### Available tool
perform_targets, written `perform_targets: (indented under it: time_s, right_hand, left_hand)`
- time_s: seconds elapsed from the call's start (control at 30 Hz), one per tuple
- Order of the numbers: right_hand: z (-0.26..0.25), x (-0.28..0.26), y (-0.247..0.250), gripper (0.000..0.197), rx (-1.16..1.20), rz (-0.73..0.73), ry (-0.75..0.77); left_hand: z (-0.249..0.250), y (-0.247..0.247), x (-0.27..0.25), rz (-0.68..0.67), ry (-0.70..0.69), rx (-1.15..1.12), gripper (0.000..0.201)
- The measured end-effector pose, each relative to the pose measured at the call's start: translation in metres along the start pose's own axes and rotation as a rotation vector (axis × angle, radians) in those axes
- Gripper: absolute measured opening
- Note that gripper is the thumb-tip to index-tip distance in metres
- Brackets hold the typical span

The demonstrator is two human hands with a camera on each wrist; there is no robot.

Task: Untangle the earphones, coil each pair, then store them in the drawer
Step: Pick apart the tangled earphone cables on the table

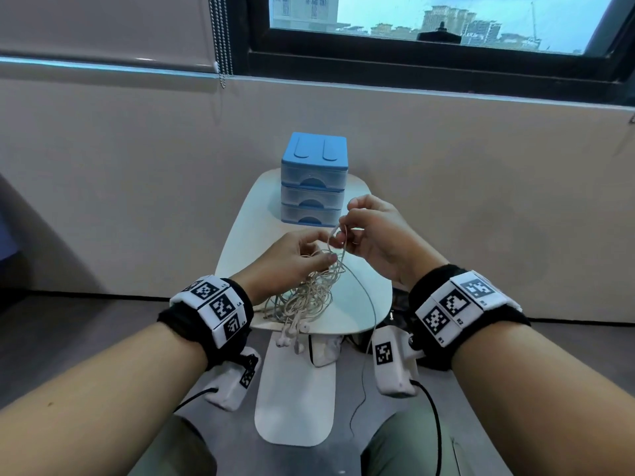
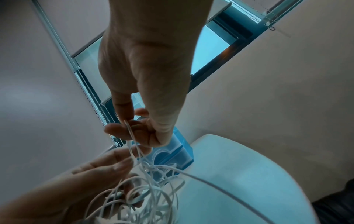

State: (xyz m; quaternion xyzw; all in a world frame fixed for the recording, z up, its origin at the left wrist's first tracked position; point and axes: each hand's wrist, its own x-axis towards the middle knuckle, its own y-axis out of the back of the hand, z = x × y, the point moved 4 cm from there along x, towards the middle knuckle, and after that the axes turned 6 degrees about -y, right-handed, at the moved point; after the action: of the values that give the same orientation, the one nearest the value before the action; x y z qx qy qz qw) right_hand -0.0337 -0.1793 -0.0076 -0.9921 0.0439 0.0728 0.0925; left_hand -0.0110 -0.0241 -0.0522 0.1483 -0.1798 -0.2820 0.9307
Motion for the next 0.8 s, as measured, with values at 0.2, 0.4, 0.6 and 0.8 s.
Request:
perform_targets:
  time_s: [0.2, 0.4, 0.6, 0.8]
  right_hand:
    - [-0.012, 0.008, -0.005, 0.022, -0.072, 0.056, 0.007]
    - [-0.013, 0.002, -0.002, 0.024, -1.01, 0.001, -0.029]
    - [-0.013, 0.009, -0.006, 0.026, -0.927, 0.057, 0.109]
    - [-0.023, 0.002, -0.014, 0.024, -0.397, 0.035, 0.121]
  left_hand:
    - [-0.013, 0.001, 0.007, 0.142, -0.062, 0.363, 0.015]
    - [-0.009, 0.007, 0.007, 0.281, -0.147, 0.531, 0.01]
    - [-0.004, -0.006, 0.009, 0.197, -0.182, 0.501, 0.01]
    - [-0.002, -0.009, 0.012, 0.205, -0.177, 0.304, 0.03]
